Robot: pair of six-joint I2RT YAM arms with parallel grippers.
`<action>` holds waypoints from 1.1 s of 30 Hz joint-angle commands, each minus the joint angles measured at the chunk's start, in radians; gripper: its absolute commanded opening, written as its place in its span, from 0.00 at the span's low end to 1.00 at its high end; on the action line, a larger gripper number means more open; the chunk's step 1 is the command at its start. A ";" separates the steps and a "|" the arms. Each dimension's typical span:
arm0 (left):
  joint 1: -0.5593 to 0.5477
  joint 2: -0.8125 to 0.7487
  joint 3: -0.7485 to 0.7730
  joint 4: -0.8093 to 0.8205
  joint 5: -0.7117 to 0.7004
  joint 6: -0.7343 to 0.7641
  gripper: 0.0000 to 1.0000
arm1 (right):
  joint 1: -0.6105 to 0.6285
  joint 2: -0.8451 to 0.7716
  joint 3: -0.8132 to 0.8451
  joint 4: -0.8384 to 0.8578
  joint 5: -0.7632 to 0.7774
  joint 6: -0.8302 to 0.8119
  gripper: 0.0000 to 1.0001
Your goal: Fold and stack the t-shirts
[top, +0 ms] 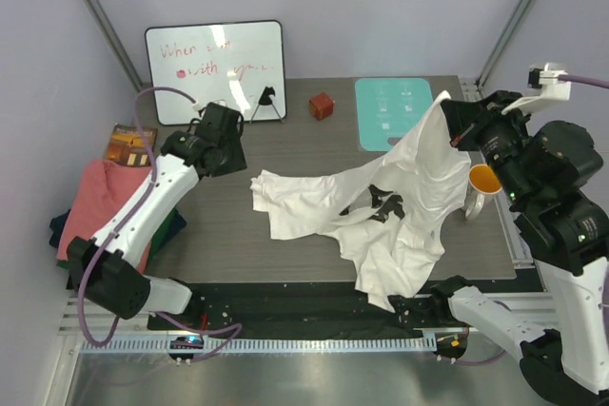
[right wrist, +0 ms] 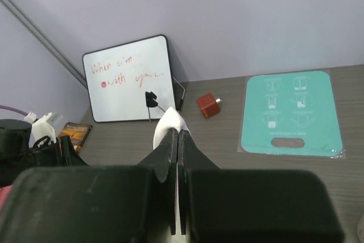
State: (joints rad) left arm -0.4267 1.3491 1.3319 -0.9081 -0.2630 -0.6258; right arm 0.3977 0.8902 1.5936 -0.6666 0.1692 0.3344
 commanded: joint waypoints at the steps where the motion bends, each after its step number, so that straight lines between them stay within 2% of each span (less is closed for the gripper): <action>1: 0.000 0.045 -0.052 0.113 0.129 -0.018 0.39 | 0.001 0.023 -0.102 0.059 -0.008 -0.023 0.01; 2: -0.006 0.042 -0.074 0.139 0.184 -0.023 0.39 | 0.001 0.030 -0.121 0.074 -0.010 -0.024 0.01; 4: -0.043 0.033 -0.137 0.205 0.203 -0.037 0.40 | 0.001 0.041 -0.159 0.088 -0.010 -0.024 0.01; 9: -0.190 0.033 -0.244 0.278 0.208 -0.058 0.44 | 0.001 0.090 -0.202 0.121 -0.014 -0.024 0.01; 15: -0.302 0.067 -0.351 0.333 0.203 -0.118 0.44 | 0.001 0.118 -0.241 0.134 -0.019 -0.015 0.01; 21: -0.314 0.077 -0.431 0.388 0.157 -0.150 0.41 | 0.001 0.110 -0.268 0.145 -0.016 -0.018 0.01; 33: -0.340 0.217 -0.424 0.457 0.176 -0.141 0.36 | 0.000 0.104 -0.303 0.148 -0.005 -0.029 0.01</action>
State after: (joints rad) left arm -0.7517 1.5311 0.8921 -0.5053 -0.0822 -0.7563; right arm 0.3977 1.0206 1.2961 -0.5697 0.1551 0.3195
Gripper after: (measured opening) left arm 0.375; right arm 0.019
